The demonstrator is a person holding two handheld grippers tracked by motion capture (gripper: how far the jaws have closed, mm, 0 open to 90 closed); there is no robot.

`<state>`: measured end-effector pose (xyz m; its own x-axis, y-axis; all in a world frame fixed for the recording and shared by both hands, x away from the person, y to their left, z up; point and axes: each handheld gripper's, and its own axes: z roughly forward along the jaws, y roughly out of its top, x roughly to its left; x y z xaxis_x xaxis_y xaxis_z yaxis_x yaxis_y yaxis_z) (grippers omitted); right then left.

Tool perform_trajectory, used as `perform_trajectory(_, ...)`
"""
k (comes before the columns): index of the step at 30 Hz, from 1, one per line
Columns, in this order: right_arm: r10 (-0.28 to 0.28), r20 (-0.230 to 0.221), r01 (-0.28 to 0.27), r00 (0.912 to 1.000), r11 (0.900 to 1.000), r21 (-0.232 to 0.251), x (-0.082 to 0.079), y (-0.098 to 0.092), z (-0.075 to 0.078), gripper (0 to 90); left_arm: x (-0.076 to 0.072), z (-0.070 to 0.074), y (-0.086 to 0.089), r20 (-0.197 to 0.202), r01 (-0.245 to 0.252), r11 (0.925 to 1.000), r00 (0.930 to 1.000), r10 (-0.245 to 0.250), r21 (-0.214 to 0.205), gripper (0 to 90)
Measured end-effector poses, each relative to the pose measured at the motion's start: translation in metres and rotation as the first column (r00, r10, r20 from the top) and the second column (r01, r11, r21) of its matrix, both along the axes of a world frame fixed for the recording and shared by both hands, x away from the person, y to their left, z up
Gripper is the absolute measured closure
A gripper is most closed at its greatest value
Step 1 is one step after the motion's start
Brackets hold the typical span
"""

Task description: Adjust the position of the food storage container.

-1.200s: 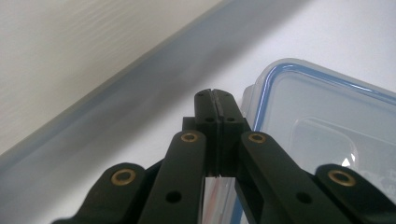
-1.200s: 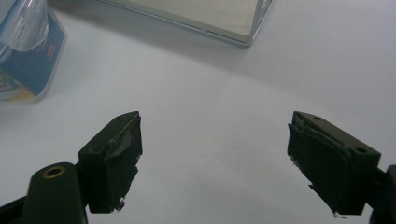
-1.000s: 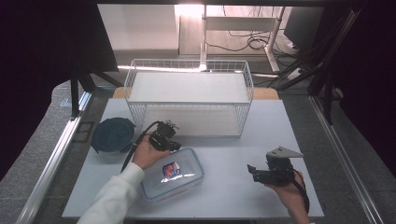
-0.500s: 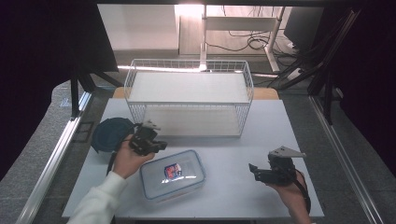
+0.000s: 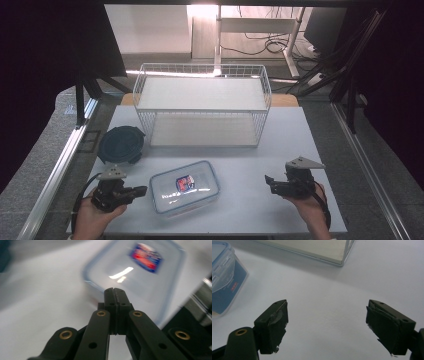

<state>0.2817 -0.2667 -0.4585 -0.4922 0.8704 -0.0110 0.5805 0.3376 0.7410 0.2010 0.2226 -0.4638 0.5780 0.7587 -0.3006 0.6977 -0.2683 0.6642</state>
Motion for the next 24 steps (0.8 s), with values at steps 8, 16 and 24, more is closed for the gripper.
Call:
perform_trajectory(8,0.002,-0.003,-0.002,1.0000,1.0000,-0.003,0.000,0.001,-0.001,17.7,-0.020,-0.006,-0.056,-0.003,0.251,0.9667,0.9678,-0.252,0.049,90.0)
perform_trajectory(16,0.004,-0.005,-0.004,1.0000,1.0000,-0.007,0.001,0.002,-0.002,17.7,-0.020,-0.021,-0.065,-0.029,0.271,0.9554,0.9626,-0.269,0.117,90.0)
perform_trajectory(24,0.003,-0.005,-0.003,1.0000,1.0000,-0.007,0.000,0.003,-0.001,17.7,-0.012,-0.020,-0.058,-0.001,0.217,0.9618,0.9755,-0.220,0.167,90.0)
